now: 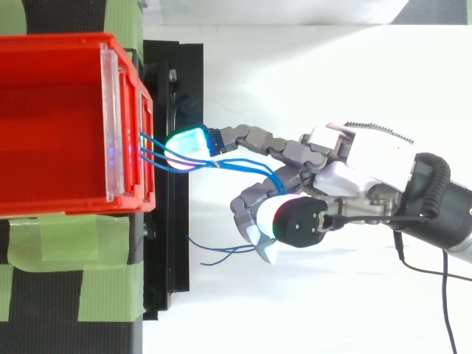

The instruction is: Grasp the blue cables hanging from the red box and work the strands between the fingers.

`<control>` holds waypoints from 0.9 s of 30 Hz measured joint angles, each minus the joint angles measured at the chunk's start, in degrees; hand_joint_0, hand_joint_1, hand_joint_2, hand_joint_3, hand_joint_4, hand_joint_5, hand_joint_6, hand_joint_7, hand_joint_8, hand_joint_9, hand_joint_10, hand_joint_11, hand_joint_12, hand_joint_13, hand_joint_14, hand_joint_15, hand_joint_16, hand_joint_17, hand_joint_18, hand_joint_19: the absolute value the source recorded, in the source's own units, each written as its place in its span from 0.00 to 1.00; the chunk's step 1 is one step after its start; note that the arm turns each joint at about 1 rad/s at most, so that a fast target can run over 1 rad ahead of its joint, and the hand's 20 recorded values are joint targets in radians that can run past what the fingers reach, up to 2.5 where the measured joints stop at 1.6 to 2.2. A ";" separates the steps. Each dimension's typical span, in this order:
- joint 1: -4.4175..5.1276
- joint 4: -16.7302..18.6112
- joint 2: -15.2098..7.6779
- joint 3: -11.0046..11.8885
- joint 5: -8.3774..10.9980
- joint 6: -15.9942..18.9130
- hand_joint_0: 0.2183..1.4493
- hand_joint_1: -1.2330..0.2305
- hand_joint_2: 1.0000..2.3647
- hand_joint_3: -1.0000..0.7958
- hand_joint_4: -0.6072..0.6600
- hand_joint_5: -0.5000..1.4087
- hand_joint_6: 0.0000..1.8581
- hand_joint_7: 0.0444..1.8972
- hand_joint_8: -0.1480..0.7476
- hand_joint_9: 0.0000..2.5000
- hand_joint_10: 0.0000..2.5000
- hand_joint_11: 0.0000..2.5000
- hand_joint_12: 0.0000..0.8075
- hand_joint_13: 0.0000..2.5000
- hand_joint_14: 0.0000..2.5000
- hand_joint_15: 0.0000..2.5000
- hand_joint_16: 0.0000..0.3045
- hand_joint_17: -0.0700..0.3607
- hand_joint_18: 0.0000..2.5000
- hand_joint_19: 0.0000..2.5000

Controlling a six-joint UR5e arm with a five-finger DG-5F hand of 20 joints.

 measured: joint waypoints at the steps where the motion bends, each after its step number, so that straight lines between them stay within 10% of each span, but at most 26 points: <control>1: -0.01 0.00 0.00 0.00 -0.01 0.02 0.46 0.48 0.00 0.00 0.71 0.18 0.00 0.36 0.64 0.35 0.12 0.61 0.55 0.50 0.02 0.61 0.23 0.53 0.48 0.34; 19: -0.15 0.00 0.00 0.00 -0.02 0.33 0.46 0.48 0.00 0.00 0.73 0.20 0.00 0.37 0.63 0.31 0.61 0.63 0.55 0.44 0.49 0.57 0.23 0.52 0.54 0.44; 27: -0.30 0.04 0.00 0.00 -0.01 0.33 0.46 0.47 0.00 0.00 0.74 0.24 0.00 0.37 0.63 0.30 0.99 0.72 0.59 0.41 0.93 0.58 0.19 0.46 0.68 0.73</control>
